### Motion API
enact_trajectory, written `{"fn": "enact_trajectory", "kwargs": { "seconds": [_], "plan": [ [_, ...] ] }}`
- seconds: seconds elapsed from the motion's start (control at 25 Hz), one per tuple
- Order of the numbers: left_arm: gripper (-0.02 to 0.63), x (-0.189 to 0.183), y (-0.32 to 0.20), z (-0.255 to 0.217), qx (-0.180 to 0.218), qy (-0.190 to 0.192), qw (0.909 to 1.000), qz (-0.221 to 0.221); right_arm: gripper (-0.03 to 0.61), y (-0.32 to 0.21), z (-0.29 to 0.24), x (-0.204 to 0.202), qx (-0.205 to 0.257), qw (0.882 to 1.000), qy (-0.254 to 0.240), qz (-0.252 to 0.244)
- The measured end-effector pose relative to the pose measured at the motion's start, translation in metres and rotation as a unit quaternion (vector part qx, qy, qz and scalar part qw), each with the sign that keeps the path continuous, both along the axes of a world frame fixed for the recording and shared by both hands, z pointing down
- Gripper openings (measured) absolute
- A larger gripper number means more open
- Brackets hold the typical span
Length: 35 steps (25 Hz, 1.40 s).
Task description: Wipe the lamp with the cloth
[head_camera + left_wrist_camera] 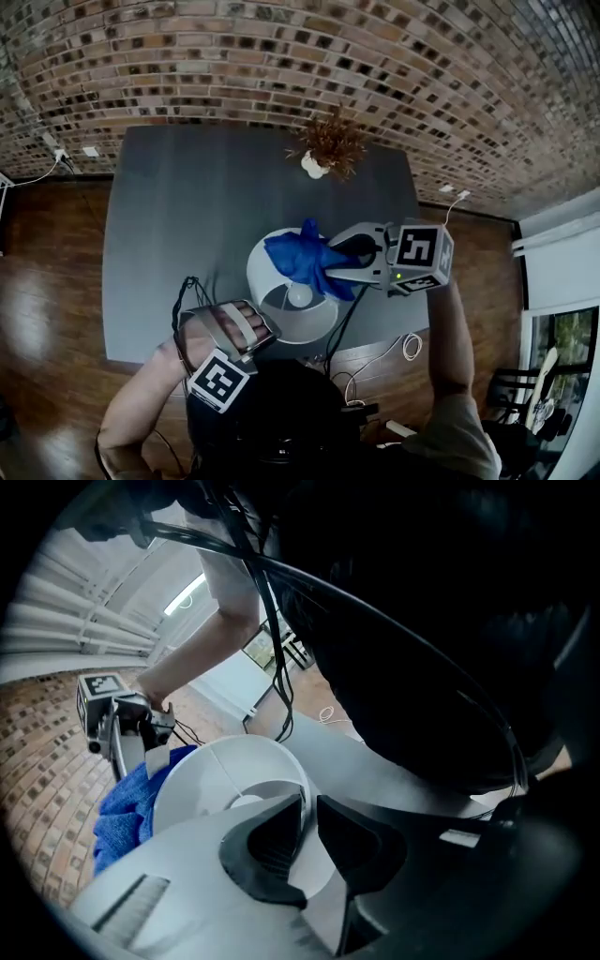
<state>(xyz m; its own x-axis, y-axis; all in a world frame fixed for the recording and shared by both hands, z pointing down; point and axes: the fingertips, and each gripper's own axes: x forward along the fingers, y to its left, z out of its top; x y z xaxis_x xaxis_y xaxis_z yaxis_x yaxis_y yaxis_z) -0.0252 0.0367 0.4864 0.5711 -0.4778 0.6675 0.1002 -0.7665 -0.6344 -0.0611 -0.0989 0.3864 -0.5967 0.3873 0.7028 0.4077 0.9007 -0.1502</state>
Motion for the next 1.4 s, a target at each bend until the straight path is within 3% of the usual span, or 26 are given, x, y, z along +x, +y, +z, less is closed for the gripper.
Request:
{"fn": "enact_trajectory", "kwargs": {
  "seconds": [0.12,0.28,0.36,0.48,0.6,0.72,0.8,0.88,1.0,1.12,1.2,1.28,1.4],
  "plan": [
    [0.060,-0.004,0.002,0.003,0.001,-0.006,1.0000,0.006,0.109,-0.042,0.042,0.008,0.014,0.997,0.052,0.052],
    [0.061,-0.004,-0.001,0.003,0.000,-0.001,1.0000,0.007,0.109,-0.115,0.101,0.031,0.109,0.977,0.118,0.141],
    [0.061,-0.003,-0.008,-0.003,0.001,0.005,1.0000,0.004,0.107,-0.129,0.094,0.033,0.150,0.969,0.118,0.154],
    [0.061,0.001,-0.019,-0.015,0.001,0.016,0.9999,0.005,0.107,-0.094,0.027,-0.001,0.153,0.982,0.039,0.104],
    [0.061,0.010,-0.030,-0.023,0.003,0.009,0.9999,0.014,0.109,-0.025,-0.031,-0.040,0.141,0.990,-0.017,-0.023],
    [0.063,0.022,-0.036,-0.025,0.006,-0.006,0.9996,0.027,0.109,0.013,-0.021,-0.047,0.162,0.977,0.048,-0.134],
    [0.064,0.028,-0.036,-0.025,0.007,-0.012,0.9993,0.036,0.108,0.005,0.004,-0.038,0.170,0.966,0.106,-0.161],
    [0.066,0.032,-0.034,-0.025,0.007,-0.018,0.9989,0.043,0.107,-0.022,0.027,-0.028,0.166,0.964,0.143,-0.151],
    [0.069,0.038,-0.029,-0.022,0.010,-0.029,0.9981,0.053,0.107,-0.068,0.067,-0.018,0.164,0.964,0.187,-0.093],
    [0.071,0.044,-0.023,-0.020,0.014,-0.038,0.9972,0.063,0.107,-0.107,0.102,-0.014,0.144,0.971,0.190,-0.013],
    [0.071,0.047,-0.020,-0.019,0.017,-0.042,0.9966,0.068,0.107,-0.132,0.116,-0.012,0.172,0.966,0.189,0.026],
    [0.071,0.049,-0.020,-0.019,0.020,-0.043,0.9964,0.071,0.107,-0.138,0.110,-0.013,0.210,0.960,0.182,0.032],
    [0.071,0.050,-0.023,-0.020,0.024,-0.040,0.9966,0.068,0.107,-0.095,0.052,-0.033,0.203,0.970,0.128,-0.027]
  ]
}}
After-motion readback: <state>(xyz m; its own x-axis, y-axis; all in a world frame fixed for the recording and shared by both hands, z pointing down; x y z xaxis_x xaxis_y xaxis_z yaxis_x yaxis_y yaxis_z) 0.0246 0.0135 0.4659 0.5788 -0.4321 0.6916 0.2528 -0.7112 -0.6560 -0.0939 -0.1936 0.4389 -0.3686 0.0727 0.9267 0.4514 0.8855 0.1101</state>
